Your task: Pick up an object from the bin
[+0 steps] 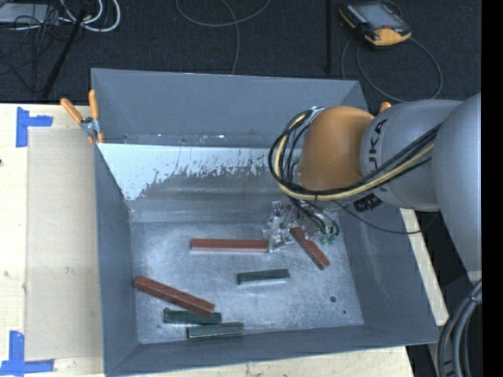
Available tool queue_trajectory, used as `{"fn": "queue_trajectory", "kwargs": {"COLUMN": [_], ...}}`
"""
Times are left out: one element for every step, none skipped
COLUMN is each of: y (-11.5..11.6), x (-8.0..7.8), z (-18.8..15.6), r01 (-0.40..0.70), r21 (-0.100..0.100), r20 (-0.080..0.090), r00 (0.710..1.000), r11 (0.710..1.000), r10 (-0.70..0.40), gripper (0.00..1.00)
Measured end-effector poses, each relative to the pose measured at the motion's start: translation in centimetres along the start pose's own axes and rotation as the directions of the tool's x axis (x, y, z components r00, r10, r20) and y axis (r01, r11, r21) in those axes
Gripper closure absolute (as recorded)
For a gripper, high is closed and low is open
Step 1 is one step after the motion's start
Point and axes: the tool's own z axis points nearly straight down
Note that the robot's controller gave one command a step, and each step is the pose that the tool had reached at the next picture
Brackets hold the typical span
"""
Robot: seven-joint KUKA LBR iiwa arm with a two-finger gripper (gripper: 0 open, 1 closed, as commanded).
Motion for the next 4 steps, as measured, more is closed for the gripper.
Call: {"fn": "queue_trajectory", "kwargs": {"y": [0.01, 0.01, 0.03, 0.01], "x": [0.0, -0.03, -0.01, -0.04], "z": [0.15, -0.01, 0.15, -0.01], "r01": [0.001, 0.002, 0.003, 0.004], "r21": [0.0, 0.001, 0.001, 0.001], "r20": [0.003, 0.001, 0.003, 0.002], "r00": [1.0, 1.0, 1.0, 1.0], "r11": [1.0, 1.0, 1.0, 1.0], "r10": [-0.001, -0.002, -0.003, -0.004], "gripper": [0.0, 1.0, 0.0, 1.0]}}
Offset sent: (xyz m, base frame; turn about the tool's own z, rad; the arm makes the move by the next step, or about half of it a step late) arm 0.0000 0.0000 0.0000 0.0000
